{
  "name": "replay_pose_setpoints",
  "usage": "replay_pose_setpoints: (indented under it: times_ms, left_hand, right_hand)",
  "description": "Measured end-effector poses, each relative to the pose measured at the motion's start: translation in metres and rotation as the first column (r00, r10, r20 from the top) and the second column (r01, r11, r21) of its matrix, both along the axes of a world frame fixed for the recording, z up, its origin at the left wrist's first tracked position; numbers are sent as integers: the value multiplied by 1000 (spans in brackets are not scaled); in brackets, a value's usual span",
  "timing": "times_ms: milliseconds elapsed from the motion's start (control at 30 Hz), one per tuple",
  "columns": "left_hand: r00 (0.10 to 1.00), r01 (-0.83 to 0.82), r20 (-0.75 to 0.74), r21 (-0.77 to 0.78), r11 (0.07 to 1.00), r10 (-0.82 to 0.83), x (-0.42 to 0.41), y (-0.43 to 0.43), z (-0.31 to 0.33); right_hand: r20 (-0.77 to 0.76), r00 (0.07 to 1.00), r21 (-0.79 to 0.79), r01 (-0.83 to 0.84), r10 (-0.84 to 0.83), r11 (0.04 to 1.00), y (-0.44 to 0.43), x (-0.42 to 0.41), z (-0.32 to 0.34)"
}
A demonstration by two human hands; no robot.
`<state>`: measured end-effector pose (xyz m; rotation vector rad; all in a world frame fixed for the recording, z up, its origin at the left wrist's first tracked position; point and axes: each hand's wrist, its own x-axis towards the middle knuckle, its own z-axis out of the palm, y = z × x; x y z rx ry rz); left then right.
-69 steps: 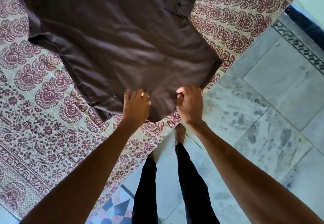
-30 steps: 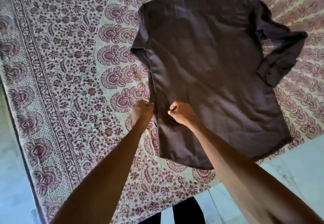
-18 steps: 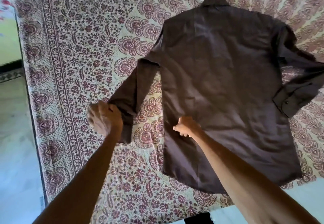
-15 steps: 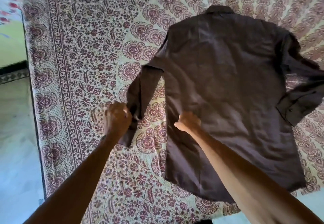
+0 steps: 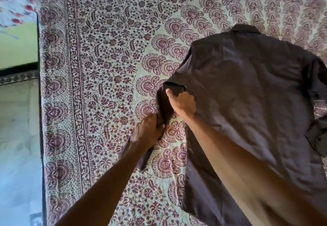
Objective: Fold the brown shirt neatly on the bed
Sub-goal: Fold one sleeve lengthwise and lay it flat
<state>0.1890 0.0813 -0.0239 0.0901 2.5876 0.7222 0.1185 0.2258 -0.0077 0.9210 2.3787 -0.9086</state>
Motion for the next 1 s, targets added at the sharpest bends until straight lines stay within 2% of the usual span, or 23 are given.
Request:
replay_pose_setpoints:
  times_ms: [133,200,233,267,333,367,433,500,567,600,633,667,700,733,800,867,933,1000]
  left_hand:
    - [945,-211,-238,72,975,222,-25,-26,21]
    - [894,-253,-370,46,966,252,-47,-43,38]
    - [869,-265,-426,33,964,253,-59,-51,46]
    - [845,-283,-465,34,959,265,-73,-59,54]
    - [797,-307,-527,64,950,293,-98,-74,67]
    - [785,-309,-541,80,948,302,-110,-82,73]
    - [801,-341,-511,36,939,311,-135,-95,79]
    - [858,-407,-385,-101,908,341,-159,-110,75]
    - [906,-400,-252,-255,880,339,-179,-123,65]
    - [921,-378,-223,-324,867,318,-187,-128,57]
    - [933,-353,-215,-376,857,290,-193,-134,48]
    - [939,-334,-220,-412,848,263,-197,-138,38]
    - [941,-326,-235,-428,843,245,-201,-141,30]
    - [936,-329,-265,-423,844,232,-204,-141,24]
    - [932,-277,-332,-386,880,147,-207,-136,14]
    - [939,-132,-345,-334,933,9,-208,-125,3]
    - [944,28,-305,-307,951,-126,-210,-108,-8]
    - [940,105,-285,-283,953,-188,-216,-90,-16]
  right_hand:
    - [13,956,5,291,-292,957,-19,-23,10]
    - [21,906,-88,423,-423,902,-25,-36,17]
    - [40,857,-172,513,-514,841,-27,-45,17]
    - [80,788,-276,605,-610,746,-29,-53,21]
    - [211,647,-508,713,-732,483,-27,-65,17]
    - [271,620,-629,693,-737,352,-25,-68,16]
    - [295,603,-773,607,-741,186,-24,-69,17]
    - [287,591,-734,641,-754,222,-26,-67,11]
    - [264,604,-588,719,-752,371,-27,-67,6]
    - [218,678,-462,705,-702,538,-28,-67,8]
    - [173,780,-308,623,-602,719,-27,-65,4]
    - [118,840,-118,541,-529,833,-28,-61,3]
    - [68,868,42,489,-491,871,-27,-59,0]
    - [2,881,119,470,-473,875,-27,-60,-2]
    - [-184,920,175,377,-346,910,-33,-66,-3]
    - [-308,951,297,111,-15,948,-37,-77,-8]
    - [-310,918,435,-93,246,896,-39,-90,-14]
    - [-255,913,457,-176,318,872,-38,-105,-19]
